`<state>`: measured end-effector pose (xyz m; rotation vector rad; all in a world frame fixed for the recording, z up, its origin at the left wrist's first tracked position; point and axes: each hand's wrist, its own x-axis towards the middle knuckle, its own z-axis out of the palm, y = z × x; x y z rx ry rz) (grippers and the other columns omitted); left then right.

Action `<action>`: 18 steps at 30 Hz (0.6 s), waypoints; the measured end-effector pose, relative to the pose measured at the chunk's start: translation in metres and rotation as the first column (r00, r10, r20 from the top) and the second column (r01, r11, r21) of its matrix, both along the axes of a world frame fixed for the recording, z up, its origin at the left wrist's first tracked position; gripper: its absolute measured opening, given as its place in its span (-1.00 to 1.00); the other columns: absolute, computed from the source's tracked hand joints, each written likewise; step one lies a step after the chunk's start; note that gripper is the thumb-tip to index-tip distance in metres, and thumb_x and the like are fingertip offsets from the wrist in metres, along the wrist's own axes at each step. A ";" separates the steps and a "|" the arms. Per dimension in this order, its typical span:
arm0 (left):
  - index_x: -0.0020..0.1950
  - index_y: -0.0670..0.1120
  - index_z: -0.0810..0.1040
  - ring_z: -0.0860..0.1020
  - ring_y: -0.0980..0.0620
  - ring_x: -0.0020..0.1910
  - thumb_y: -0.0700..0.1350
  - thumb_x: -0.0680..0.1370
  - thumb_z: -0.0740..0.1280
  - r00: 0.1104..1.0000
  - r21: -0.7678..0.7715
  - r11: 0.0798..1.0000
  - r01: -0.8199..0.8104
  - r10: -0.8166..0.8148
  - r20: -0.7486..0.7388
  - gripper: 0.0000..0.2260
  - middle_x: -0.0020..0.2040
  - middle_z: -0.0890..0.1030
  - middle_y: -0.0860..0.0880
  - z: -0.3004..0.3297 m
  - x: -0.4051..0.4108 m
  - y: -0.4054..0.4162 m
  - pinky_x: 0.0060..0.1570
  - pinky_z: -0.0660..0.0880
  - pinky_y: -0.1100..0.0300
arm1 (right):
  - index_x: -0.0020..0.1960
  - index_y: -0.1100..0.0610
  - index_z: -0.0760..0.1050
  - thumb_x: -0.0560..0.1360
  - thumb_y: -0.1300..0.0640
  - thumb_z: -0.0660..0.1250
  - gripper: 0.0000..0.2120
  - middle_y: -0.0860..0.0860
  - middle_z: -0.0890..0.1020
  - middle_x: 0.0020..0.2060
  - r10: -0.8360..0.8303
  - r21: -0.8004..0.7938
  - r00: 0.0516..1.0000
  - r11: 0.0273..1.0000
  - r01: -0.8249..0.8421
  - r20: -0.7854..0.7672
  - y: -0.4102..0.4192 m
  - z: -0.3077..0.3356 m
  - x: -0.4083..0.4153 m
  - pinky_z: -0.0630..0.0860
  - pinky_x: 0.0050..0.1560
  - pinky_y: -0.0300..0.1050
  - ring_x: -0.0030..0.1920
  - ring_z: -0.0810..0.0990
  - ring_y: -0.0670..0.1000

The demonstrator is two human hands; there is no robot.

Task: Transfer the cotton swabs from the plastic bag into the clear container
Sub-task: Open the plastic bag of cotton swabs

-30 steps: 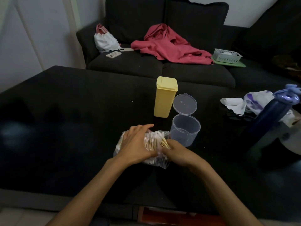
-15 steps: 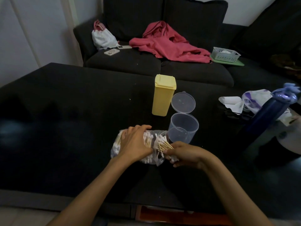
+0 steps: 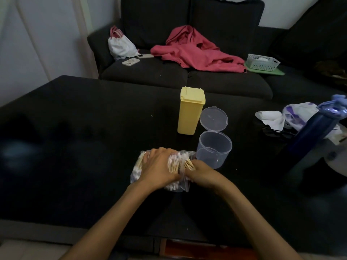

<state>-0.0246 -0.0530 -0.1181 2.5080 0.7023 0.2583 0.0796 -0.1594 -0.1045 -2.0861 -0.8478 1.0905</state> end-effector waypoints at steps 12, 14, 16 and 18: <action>0.38 0.14 0.34 0.31 0.03 0.31 0.01 0.37 0.47 0.998 0.033 0.999 -0.031 0.033 -0.050 -0.39 0.29 0.40 0.06 0.004 -0.006 0.010 0.34 0.23 0.06 | 0.11 0.10 0.39 0.55 0.03 0.23 -0.80 -0.01 0.48 -0.22 0.012 -0.210 0.998 0.977 -0.023 -0.056 0.003 0.005 0.008 0.39 -0.24 -0.22 -0.25 0.44 -0.08; 0.39 0.12 0.32 0.30 0.03 0.33 0.00 0.38 0.47 0.997 0.017 0.998 -0.055 0.056 -0.057 -0.38 0.31 0.39 0.05 0.004 -0.005 0.013 0.35 0.23 0.05 | 0.15 0.11 0.41 0.58 0.04 0.19 -0.79 -0.04 0.51 -0.25 -0.010 -0.169 0.995 0.986 -0.007 -0.102 -0.003 0.006 0.010 0.37 -0.26 -0.23 -0.28 0.43 -0.11; 0.40 0.11 0.31 0.28 0.02 0.34 -0.01 0.39 0.46 0.996 -0.008 0.998 -0.057 0.056 -0.066 -0.38 0.32 0.38 0.04 0.004 -0.005 0.014 0.36 0.22 0.03 | 0.06 0.10 0.46 0.59 0.07 0.17 -0.85 -0.10 0.54 -0.35 -0.011 -0.128 0.989 0.992 -0.009 -0.148 -0.007 0.009 0.009 0.34 -0.29 -0.25 -0.33 0.42 -0.14; 0.40 0.10 0.32 0.29 0.01 0.34 -0.02 0.39 0.46 0.995 -0.005 0.998 -0.070 0.069 -0.067 -0.39 0.32 0.39 0.04 0.004 -0.004 0.014 0.36 0.21 0.03 | -0.03 0.05 0.46 0.60 0.09 0.16 -0.88 -0.09 0.56 -0.32 -0.034 -0.111 0.984 0.994 0.015 -0.176 -0.009 0.011 0.008 0.34 -0.29 -0.25 -0.32 0.43 -0.14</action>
